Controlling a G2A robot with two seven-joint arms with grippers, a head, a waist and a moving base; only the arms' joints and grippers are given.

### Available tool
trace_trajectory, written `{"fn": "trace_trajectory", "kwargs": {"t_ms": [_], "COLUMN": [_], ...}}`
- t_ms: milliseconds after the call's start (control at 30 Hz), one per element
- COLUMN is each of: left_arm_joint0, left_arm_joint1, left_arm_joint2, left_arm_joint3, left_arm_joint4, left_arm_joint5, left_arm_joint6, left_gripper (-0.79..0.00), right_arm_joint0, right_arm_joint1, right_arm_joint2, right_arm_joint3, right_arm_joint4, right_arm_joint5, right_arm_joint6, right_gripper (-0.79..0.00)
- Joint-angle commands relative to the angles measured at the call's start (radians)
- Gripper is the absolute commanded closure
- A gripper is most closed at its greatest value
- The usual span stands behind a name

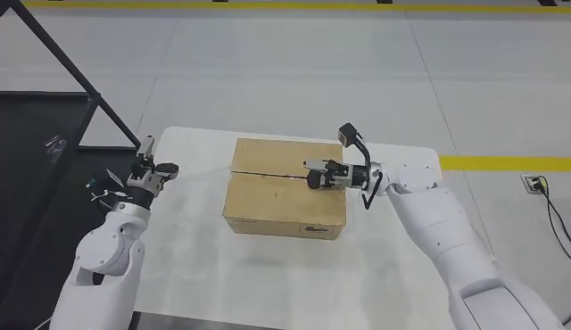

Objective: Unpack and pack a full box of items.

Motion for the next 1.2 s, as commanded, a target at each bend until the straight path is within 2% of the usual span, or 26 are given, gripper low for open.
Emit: {"fn": "trace_trajectory", "kwargs": {"t_ms": [0, 67, 167, 433, 767, 1167], "left_arm_joint0": [0.005, -0.005, -0.022, -0.07, -0.242, -0.432], "left_arm_joint1": [0.0, -0.007, -0.01, -0.019, -0.046, -0.102], "left_arm_joint2": [0.004, 0.034, 0.062, 0.101, 0.177, 0.3], "left_arm_joint3": [0.013, 0.057, 0.125, 0.299, 0.541, 0.813], "left_arm_joint4": [0.026, 0.022, 0.033, -0.039, -0.062, -0.047], "left_arm_joint5": [0.001, 0.028, 0.038, 0.076, 0.065, -0.038], "left_arm_joint6": [0.017, 0.053, 0.04, -0.065, -0.063, -0.063], "left_gripper": [-0.785, -0.785, -0.785, -0.785, -0.785, -0.785], "right_arm_joint0": [0.0, 0.0, 0.0, 0.0, 0.0, 0.0], "right_arm_joint1": [0.0, 0.0, 0.0, 0.0, 0.0, 0.0], "right_arm_joint2": [0.0, 0.0, 0.0, 0.0, 0.0, 0.0], "right_arm_joint3": [0.0, 0.0, 0.0, 0.0, 0.0, 0.0], "right_arm_joint4": [0.0, 0.0, 0.0, 0.0, 0.0, 0.0], "right_arm_joint5": [0.0, 0.0, 0.0, 0.0, 0.0, 0.0], "right_arm_joint6": [0.0, 0.0, 0.0, 0.0, 0.0, 0.0], "right_gripper": [-0.785, -0.785, -0.785, -0.785, -0.785, -0.785]}}
